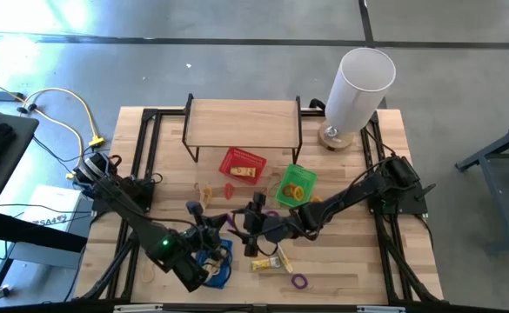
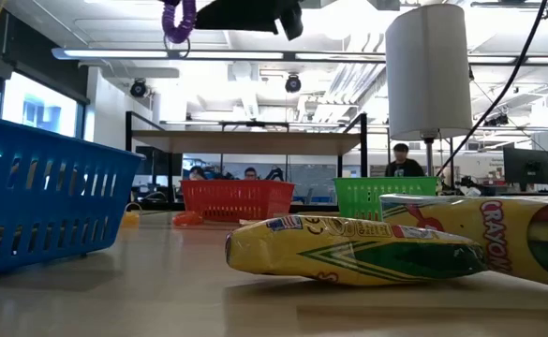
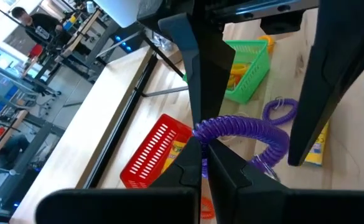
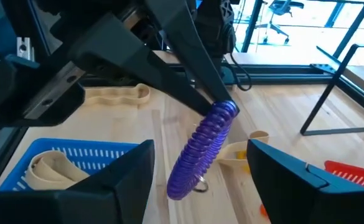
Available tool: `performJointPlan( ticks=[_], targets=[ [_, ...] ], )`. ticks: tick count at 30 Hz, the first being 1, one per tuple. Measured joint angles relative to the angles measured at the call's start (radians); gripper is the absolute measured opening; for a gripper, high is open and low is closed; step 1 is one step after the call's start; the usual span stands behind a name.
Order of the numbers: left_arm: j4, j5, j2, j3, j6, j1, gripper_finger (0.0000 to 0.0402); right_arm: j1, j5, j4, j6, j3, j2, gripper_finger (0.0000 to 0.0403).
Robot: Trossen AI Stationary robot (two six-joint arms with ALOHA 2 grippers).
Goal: Pick & Place Office Desk Supplies
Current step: Put the violet spring keychain into the green bin
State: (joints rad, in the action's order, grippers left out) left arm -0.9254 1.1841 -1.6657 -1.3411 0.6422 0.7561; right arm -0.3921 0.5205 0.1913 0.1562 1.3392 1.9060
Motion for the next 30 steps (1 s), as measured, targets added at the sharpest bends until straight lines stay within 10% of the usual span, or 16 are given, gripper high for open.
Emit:
performJointPlan(
  ticks=[15,30],
  targets=[
    [0.008,-0.001,0.000,0.000,0.000,-0.003,0.0002,0.001,-0.009,-0.012,-0.030,0.000,0.000,0.0020],
    [0.012,-0.002,0.000,0.000,0.000,-0.003,0.0003,0.002,-0.026,-0.044,-0.030,0.001,0.000,0.0006]
  ],
)
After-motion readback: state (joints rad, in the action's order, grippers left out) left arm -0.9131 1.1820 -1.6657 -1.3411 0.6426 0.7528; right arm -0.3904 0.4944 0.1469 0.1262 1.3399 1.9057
